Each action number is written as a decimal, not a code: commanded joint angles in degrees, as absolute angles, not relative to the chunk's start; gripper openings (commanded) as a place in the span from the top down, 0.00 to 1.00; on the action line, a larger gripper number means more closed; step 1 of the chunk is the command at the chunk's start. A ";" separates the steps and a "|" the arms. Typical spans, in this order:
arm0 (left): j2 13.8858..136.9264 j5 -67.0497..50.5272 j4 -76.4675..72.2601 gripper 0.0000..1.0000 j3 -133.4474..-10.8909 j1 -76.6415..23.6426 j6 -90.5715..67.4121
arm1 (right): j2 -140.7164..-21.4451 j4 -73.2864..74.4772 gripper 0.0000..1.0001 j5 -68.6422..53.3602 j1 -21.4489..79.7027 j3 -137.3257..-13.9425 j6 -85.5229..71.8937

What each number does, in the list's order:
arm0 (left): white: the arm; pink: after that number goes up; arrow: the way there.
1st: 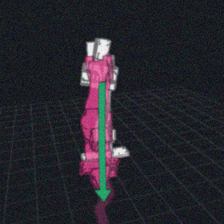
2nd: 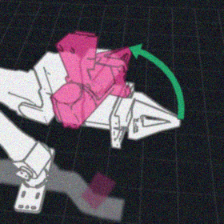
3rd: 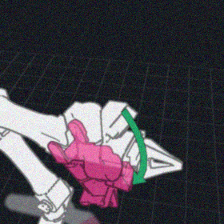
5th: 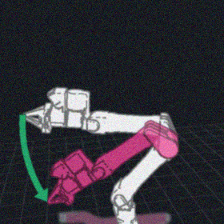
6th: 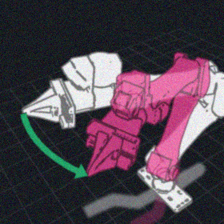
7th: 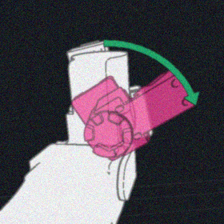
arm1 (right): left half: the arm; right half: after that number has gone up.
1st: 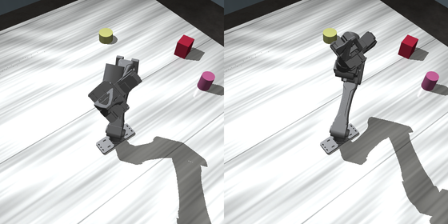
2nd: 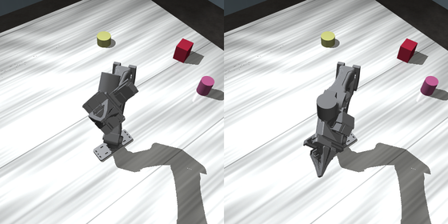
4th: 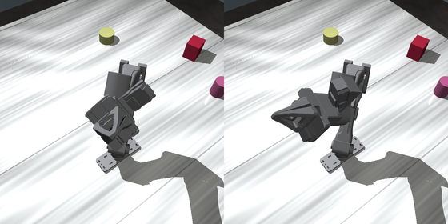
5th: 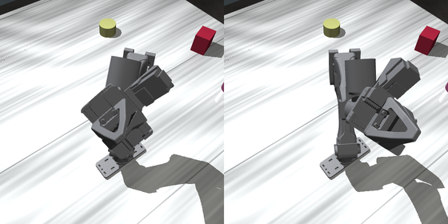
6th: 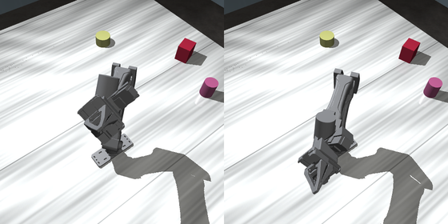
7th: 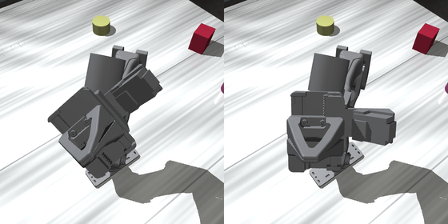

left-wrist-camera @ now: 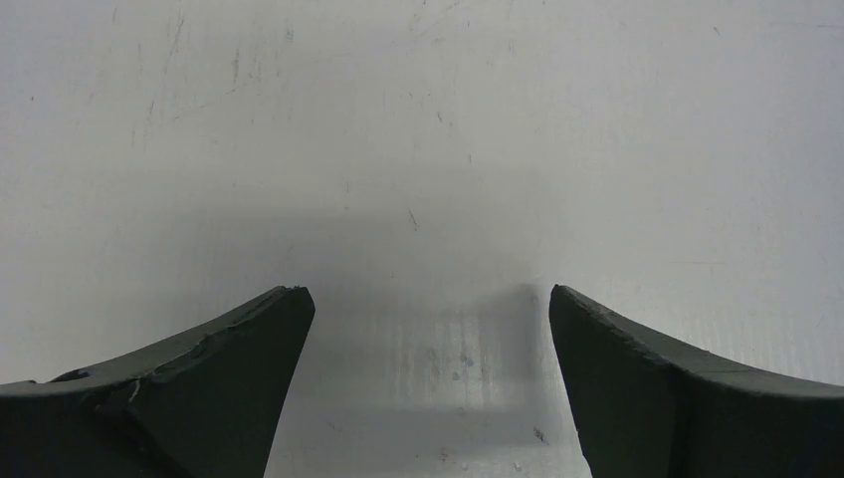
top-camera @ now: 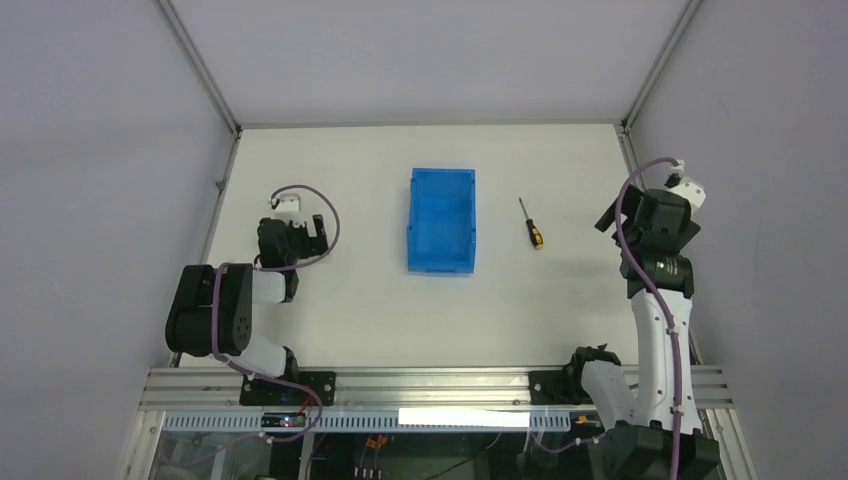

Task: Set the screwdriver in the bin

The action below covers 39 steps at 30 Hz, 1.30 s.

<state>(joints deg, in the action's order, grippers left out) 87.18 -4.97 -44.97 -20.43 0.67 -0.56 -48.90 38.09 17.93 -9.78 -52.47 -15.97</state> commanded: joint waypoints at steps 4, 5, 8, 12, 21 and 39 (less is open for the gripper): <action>86.31 -4.79 -46.54 0.01 -21.71 0.09 -0.70 | -49.56 34.16 0.01 1.53 -9.93 -55.04 -15.17; 86.29 -4.76 -46.50 0.01 -21.71 0.09 -0.70 | -49.85 32.74 0.01 -3.24 -9.85 -55.02 -15.55; 86.35 -4.74 -46.49 0.01 -21.66 0.09 -0.70 | -52.84 29.26 0.01 -12.78 -8.98 -55.88 -16.63; 86.35 -4.77 -46.49 0.01 -21.71 0.09 -0.70 | -59.78 28.41 0.01 -7.85 0.36 -58.87 -12.60; 86.33 -4.78 -46.49 0.01 -21.70 0.09 -0.70 | -85.64 29.70 0.01 -0.52 9.74 -68.95 -2.86; 86.35 -4.77 -46.50 0.01 -21.63 0.09 -0.70 | -110.11 31.77 0.32 6.27 9.73 -74.70 1.22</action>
